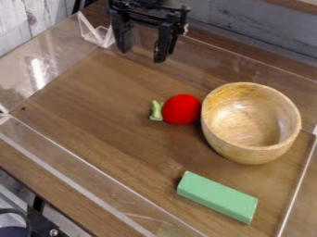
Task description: Move the red object to the right side of the table
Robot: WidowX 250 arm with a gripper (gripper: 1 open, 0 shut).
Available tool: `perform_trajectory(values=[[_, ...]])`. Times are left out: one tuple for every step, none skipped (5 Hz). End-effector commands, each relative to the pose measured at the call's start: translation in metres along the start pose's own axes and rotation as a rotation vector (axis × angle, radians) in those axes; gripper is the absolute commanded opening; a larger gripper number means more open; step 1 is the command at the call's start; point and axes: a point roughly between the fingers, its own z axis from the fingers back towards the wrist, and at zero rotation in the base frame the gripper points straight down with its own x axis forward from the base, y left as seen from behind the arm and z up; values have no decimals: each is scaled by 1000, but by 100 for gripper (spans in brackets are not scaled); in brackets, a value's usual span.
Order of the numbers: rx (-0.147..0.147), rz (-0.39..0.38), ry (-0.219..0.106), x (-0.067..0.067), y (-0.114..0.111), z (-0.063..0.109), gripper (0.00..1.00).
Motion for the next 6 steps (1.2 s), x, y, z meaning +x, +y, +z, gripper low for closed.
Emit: perform_trajectory(values=[[12, 3, -76, 8, 8, 14, 100], [18, 1, -87, 12, 12, 11, 100], [24, -6, -101, 17, 15, 7, 100], [30, -18, -121, 23, 17, 3, 100], [35, -28, -142, 29, 19, 0, 100], [48, -48, -159, 33, 25, -3, 100]])
